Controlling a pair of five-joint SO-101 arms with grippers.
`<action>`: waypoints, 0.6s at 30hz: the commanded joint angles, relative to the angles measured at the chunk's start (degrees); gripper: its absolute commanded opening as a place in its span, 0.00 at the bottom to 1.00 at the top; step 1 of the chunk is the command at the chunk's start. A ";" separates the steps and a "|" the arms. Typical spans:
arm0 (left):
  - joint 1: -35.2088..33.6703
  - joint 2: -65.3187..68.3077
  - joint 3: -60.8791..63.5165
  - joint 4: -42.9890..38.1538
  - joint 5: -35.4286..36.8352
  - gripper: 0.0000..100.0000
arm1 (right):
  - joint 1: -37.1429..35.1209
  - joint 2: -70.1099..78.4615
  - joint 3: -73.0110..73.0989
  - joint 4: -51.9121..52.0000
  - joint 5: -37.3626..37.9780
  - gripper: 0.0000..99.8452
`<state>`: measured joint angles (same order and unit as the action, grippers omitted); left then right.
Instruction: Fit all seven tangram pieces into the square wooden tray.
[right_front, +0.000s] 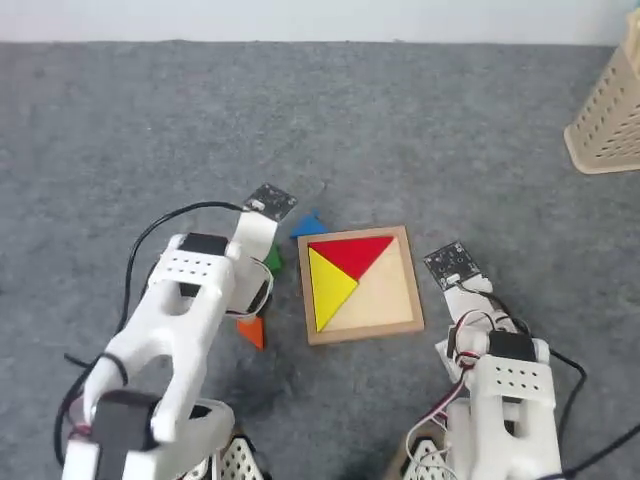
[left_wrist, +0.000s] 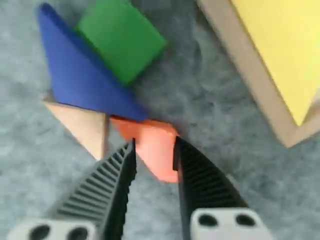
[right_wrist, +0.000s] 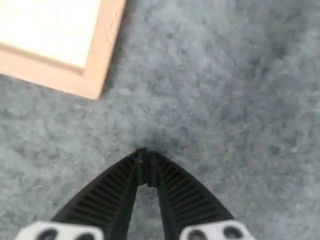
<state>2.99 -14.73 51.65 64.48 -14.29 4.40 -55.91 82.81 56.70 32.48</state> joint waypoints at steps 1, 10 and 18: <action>0.44 1.76 -0.48 -0.79 -1.93 0.12 | 0.66 -1.36 0.00 -1.45 0.70 0.01; 0.44 2.64 -0.75 1.85 -2.37 0.18 | 0.66 -1.45 0.18 -1.45 0.70 0.01; 0.26 3.16 0.31 1.32 -2.37 0.18 | 0.66 -1.45 0.18 -1.54 0.70 0.01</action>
<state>3.16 -11.74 51.56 65.98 -16.04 4.40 -55.91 82.81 56.70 32.48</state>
